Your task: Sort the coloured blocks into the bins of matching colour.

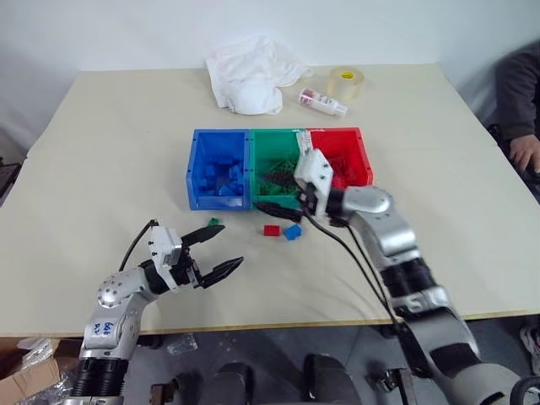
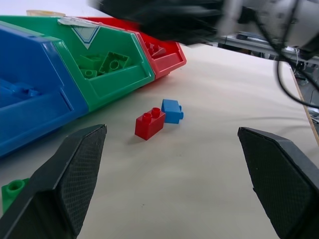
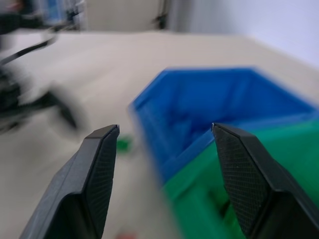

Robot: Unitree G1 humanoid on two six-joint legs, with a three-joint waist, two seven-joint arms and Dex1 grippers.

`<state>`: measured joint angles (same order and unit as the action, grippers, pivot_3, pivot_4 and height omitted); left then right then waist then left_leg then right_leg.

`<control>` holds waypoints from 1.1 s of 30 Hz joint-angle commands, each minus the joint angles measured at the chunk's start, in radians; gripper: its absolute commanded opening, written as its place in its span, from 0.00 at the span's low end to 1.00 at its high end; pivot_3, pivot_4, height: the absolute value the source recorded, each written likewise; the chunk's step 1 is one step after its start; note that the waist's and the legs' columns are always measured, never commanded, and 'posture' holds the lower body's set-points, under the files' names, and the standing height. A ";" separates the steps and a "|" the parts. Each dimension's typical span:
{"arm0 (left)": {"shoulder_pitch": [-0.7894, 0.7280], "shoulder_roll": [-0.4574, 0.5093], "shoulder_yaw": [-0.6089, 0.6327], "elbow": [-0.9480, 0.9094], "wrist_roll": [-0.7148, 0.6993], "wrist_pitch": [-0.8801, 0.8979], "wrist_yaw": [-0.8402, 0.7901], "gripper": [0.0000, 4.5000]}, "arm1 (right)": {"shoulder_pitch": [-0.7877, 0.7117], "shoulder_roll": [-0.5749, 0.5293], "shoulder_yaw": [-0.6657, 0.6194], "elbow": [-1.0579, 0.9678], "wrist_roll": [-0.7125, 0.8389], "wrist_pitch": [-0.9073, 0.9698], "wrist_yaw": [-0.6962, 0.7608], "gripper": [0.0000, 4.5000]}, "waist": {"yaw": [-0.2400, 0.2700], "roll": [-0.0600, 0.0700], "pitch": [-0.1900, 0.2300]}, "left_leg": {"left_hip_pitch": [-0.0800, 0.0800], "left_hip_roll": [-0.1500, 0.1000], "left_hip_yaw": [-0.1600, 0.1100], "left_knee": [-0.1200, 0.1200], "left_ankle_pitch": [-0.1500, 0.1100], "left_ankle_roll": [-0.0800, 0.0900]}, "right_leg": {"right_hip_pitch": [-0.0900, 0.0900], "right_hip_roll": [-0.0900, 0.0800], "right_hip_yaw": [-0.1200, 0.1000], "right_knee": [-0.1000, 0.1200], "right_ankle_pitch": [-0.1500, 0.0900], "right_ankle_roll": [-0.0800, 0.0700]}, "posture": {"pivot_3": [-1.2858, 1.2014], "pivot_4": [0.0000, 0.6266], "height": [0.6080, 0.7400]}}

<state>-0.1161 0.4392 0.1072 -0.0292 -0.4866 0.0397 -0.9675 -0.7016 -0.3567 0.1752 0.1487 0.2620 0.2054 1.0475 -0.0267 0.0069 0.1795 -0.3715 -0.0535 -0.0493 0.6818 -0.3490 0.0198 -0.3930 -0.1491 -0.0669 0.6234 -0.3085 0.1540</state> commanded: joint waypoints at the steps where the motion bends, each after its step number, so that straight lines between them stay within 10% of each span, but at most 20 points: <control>1: -0.017 0.003 0.001 -0.012 -0.007 -0.014 -0.013 1.00 | 0.084 -0.103 -0.044 -0.165 0.075 0.088 0.066 0.69 | 0.001 0.000 0.000 | 0.000 0.000 0.000 0.000 0.000 0.000 | 0.000 0.000 0.000 0.000 0.000 0.000 | 0.52 0.24 1.00; 16: -0.063 0.025 0.014 0.057 -0.007 -0.024 -0.059 1.00 | 0.518 -0.416 -0.312 -0.428 0.181 0.252 0.020 0.69 | 0.030 0.000 0.000 | 0.000 0.001 0.004 0.001 0.000 0.000 | 0.002 0.000 0.001 -0.004 0.000 0.000 | 0.52 0.24 1.00; 33: -0.049 0.017 0.021 0.042 -0.001 -0.037 -0.047 1.00 | 0.278 -0.283 -0.079 -0.188 0.055 0.152 0.005 0.69 | 0.025 0.000 0.000 | 0.000 0.002 0.004 0.001 0.000 0.000 | 0.001 0.000 0.001 -0.004 0.000 0.000 | 0.52 0.24 1.00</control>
<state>-0.1797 0.4542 0.1189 0.0484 -0.4861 0.0196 -1.0178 -0.3984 -0.6510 0.0814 -0.0682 0.3368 0.4034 1.0414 -0.0012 0.0065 0.1797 -0.3714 -0.0519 -0.0453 0.6826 -0.3489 0.0200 -0.3917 -0.1489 -0.0662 0.6191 -0.3083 0.1543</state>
